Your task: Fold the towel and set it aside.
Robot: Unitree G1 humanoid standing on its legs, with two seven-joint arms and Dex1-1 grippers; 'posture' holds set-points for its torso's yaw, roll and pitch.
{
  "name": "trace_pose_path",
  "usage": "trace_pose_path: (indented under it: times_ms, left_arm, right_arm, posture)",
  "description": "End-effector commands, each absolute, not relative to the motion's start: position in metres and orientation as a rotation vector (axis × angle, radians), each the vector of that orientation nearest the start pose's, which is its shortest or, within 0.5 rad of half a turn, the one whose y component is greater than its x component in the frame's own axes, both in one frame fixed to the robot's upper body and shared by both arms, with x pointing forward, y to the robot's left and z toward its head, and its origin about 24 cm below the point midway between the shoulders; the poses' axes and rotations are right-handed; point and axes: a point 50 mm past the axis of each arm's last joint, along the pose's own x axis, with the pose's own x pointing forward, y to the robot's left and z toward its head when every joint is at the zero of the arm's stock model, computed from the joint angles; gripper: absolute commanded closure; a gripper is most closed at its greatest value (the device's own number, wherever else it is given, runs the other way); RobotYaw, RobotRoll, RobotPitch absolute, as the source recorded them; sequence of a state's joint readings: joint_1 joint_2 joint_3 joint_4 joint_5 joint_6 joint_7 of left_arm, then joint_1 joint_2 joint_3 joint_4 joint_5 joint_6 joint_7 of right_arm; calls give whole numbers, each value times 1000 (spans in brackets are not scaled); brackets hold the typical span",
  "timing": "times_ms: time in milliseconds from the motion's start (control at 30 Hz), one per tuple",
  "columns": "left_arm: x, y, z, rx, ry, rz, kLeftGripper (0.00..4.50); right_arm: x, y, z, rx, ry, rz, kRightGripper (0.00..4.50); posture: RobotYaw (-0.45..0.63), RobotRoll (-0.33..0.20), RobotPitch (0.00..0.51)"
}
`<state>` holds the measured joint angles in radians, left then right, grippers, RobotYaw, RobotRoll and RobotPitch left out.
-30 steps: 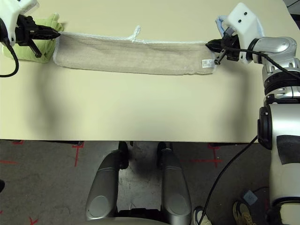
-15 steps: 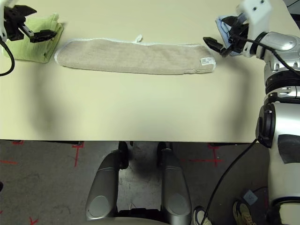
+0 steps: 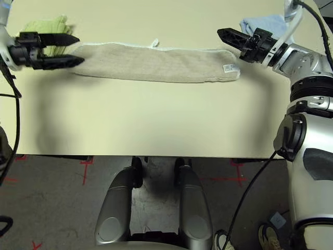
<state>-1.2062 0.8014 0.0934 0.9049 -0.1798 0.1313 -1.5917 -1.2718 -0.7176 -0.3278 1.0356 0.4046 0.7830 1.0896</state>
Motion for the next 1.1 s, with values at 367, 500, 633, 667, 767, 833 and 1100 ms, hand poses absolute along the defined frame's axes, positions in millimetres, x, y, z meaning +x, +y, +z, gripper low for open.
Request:
trace_pose_path:
  times_ms: [367,500,633,667,767,833,1100]
  left_arm:
    - [345,262,282,474,-96,-1201,30]
    - [349,257,291,409,-170,-1178,30]
    - [350,256,291,413,-168,-1181,30]
    - [349,256,291,416,-164,-1183,30]
    - [349,257,291,421,-158,-1186,30]
    - [348,257,291,421,-157,-1187,30]
    - [349,255,292,425,-155,-1191,30]
  right_arm:
    - [308,-308,246,697,246,802,0]
    - [302,-308,233,743,267,772,0]
    - [300,-307,222,786,282,737,0]
    - [300,-306,218,793,290,729,0]
    - [304,-300,209,812,308,700,0]
    - [307,-297,205,814,313,685,0]
    - [326,-280,195,824,298,636,0]
  posture:
    - [-52,0,384]
    - [-55,0,386]
    - [-55,0,386]
    - [-55,0,386]
    - [-43,0,393]
    - [-43,0,393]
    - [-30,0,396]
